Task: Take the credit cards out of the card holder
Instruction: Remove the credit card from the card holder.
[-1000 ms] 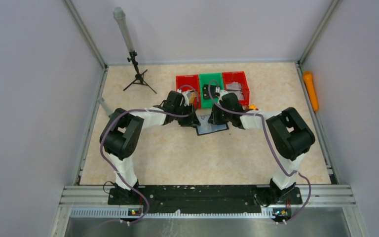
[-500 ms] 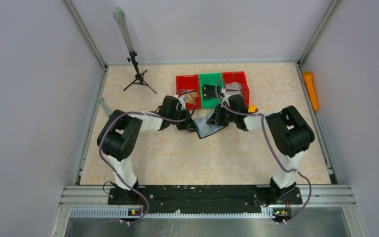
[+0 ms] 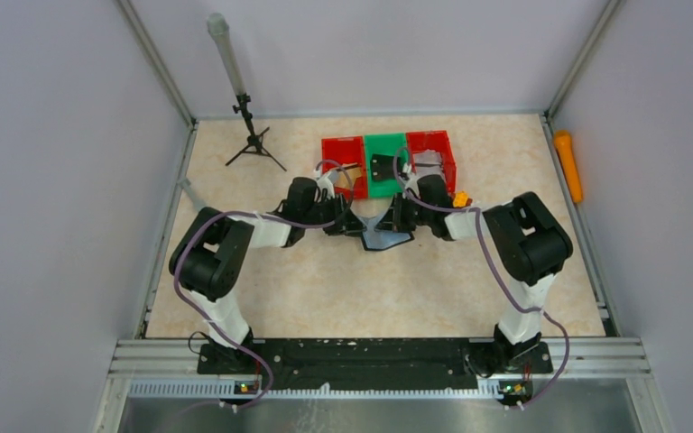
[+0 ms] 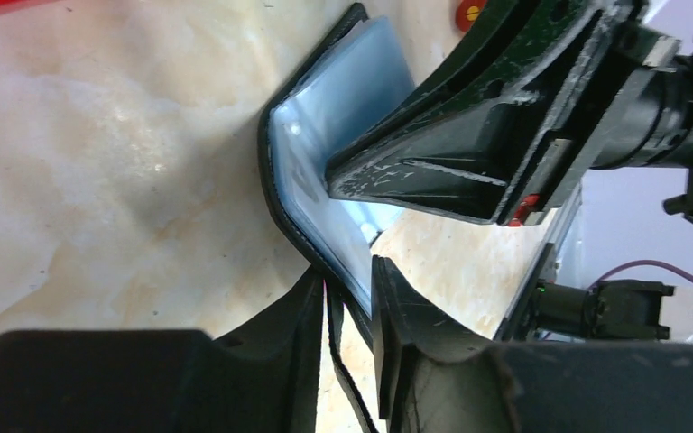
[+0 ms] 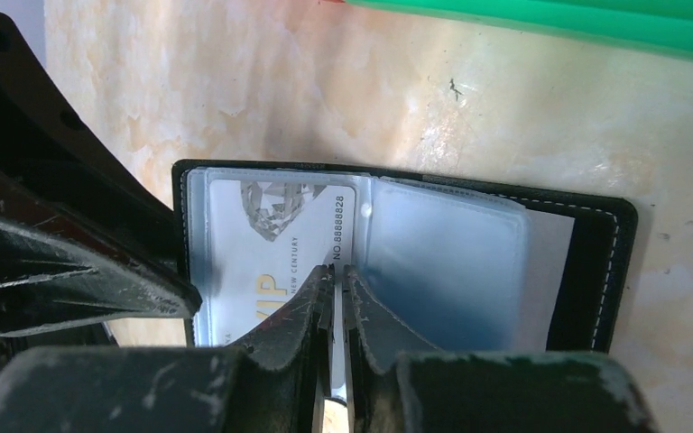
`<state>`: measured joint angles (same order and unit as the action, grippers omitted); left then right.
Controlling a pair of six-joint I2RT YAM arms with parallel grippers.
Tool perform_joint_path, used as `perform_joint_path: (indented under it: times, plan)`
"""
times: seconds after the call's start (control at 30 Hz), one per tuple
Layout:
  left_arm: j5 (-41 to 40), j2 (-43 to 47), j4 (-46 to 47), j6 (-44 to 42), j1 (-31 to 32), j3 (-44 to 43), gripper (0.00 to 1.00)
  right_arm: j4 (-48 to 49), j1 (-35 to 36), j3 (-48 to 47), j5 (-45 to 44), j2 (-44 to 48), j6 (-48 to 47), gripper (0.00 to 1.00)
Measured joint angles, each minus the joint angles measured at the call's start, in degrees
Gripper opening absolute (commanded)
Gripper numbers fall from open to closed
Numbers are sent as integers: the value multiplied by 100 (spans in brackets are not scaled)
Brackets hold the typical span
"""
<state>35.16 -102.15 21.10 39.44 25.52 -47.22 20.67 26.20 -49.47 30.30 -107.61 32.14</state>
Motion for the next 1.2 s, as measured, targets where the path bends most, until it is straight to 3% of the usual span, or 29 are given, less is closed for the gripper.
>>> perform_joint_path:
  times: [0.2, 0.43, 0.5, 0.6, 0.7, 0.9, 1.2]
  plan:
    - [153, 0, 369, 186, -4, 111, 33, 17, 0, 0, 98, -4, 9, 8]
    - [142, -205, 140, 186, -4, -122, 32, 96, 0, 0, 203, -4, 52, 8]
    - [140, -341, 15, 173, -4, -247, 26, 103, 0, 0, 221, -4, 50, 8]
    - [98, -544, -256, 125, -11, -422, 8, 122, 0, 9, 236, -4, 50, 10]
    - [96, -597, -356, 133, -28, -444, 0, 151, 0, 35, 238, -4, 63, 26]
    - [179, -496, -245, 149, -96, -369, 0, 293, 2, 284, 96, 258, 7, 31]
    - [372, 223, 586, 313, -273, 361, 0, 682, 4, 745, -229, 1191, -127, 27]
